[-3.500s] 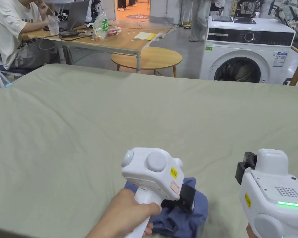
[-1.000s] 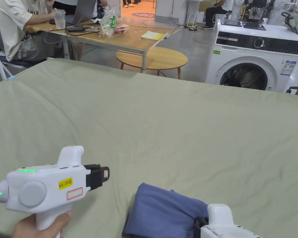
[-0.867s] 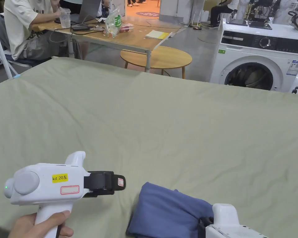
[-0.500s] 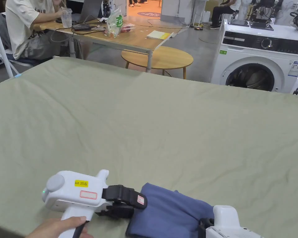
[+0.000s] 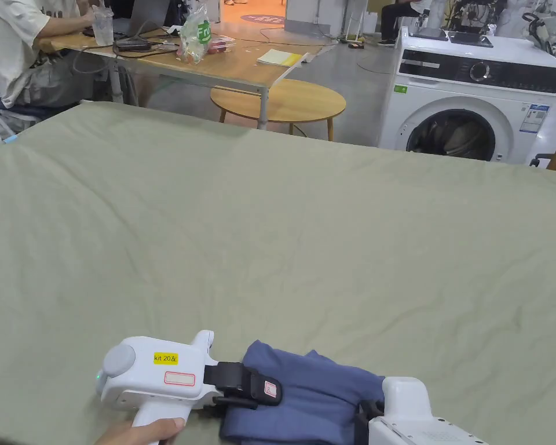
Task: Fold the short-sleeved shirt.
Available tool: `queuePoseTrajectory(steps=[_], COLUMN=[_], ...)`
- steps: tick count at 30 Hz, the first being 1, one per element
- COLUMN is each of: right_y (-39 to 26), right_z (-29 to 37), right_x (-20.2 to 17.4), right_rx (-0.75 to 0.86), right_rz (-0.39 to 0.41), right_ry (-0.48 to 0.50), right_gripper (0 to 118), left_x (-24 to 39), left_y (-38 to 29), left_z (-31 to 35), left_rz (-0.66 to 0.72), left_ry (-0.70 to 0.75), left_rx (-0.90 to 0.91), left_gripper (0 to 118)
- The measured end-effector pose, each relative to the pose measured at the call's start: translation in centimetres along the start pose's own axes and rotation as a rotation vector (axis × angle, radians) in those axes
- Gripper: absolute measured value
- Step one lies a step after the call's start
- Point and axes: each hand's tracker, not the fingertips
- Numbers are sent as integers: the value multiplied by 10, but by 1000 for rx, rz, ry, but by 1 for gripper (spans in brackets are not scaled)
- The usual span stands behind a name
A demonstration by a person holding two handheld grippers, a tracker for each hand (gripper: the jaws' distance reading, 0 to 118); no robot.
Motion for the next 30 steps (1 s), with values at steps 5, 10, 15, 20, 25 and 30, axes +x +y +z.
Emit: queuePoseTrajectory(steps=[5, 10, 15, 20, 25, 30], right_y=[1, 24, 66, 91, 112, 127], right_z=[4, 27, 50, 54, 50, 40], right_x=[-1, 2, 3, -13, -50, -101], right_rx=[20, 233, 476, 620, 656, 662], right_rz=[18, 26, 6, 62, 90, 131], right_ry=[-7, -73, -121, -162, -91, 27], right_gripper=[0, 0, 0, 0, 0, 0], left_x=[5, 18, 39, 49, 50, 44], left_y=[-4, 0, 8, 17, 19, 19], left_z=[4, 17, 44, 91, 160, 239], left_rz=[-8, 6, -47, -64, -52, -15], left_ry=[3, -18, 28, 79, 158, 267], left_rx=[19, 24, 33, 78, 130, 186], left_gripper=[17, 17, 17, 17, 17, 17])
